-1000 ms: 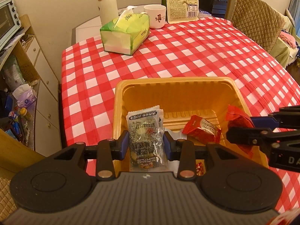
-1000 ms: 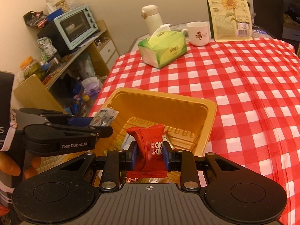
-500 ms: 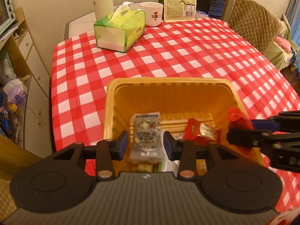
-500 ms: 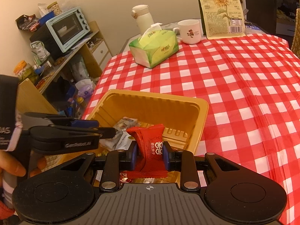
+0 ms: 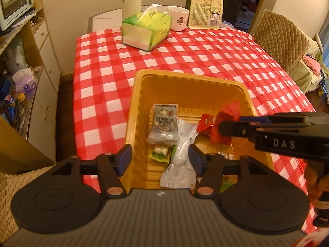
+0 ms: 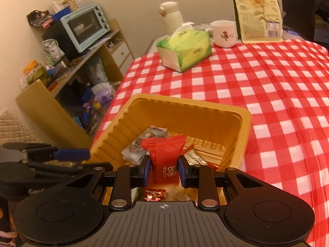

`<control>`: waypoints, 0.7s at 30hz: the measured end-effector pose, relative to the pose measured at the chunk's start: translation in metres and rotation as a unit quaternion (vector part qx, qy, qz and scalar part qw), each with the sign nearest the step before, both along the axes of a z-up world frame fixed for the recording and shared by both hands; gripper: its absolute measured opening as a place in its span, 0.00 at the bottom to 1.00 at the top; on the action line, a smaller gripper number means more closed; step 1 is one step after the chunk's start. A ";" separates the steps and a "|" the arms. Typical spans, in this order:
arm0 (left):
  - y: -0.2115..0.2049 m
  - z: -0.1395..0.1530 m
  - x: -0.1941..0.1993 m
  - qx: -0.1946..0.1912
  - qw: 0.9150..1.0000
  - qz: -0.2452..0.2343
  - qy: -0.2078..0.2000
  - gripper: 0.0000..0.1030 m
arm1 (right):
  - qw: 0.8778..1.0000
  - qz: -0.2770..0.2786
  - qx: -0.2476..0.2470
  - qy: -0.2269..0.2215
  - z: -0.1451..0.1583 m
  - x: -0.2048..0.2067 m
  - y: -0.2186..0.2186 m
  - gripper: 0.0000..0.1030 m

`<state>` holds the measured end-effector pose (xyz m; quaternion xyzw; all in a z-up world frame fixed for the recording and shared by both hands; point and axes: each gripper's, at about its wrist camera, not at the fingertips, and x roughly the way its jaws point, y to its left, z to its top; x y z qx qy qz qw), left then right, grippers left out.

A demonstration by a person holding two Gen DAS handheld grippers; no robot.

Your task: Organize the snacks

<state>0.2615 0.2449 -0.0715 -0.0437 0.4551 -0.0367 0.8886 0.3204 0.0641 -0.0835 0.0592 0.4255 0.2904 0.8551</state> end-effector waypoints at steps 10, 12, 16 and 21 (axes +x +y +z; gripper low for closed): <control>-0.003 0.003 -0.024 -0.003 1.000 0.010 0.000 0.65 | 1.000 -0.015 0.001 0.003 0.004 -0.010 -0.008 0.59; -0.004 0.006 -0.028 -0.001 1.000 0.012 -0.002 0.66 | 1.000 -0.017 0.001 0.007 0.004 -0.014 -0.012 0.60; -0.006 0.012 -0.037 0.002 1.000 0.016 -0.008 0.66 | 1.000 -0.021 -0.007 0.009 0.009 -0.025 -0.020 0.68; -0.011 0.026 -0.054 0.013 0.999 0.027 -0.022 0.66 | 1.000 -0.023 -0.008 0.006 0.021 -0.042 -0.031 0.77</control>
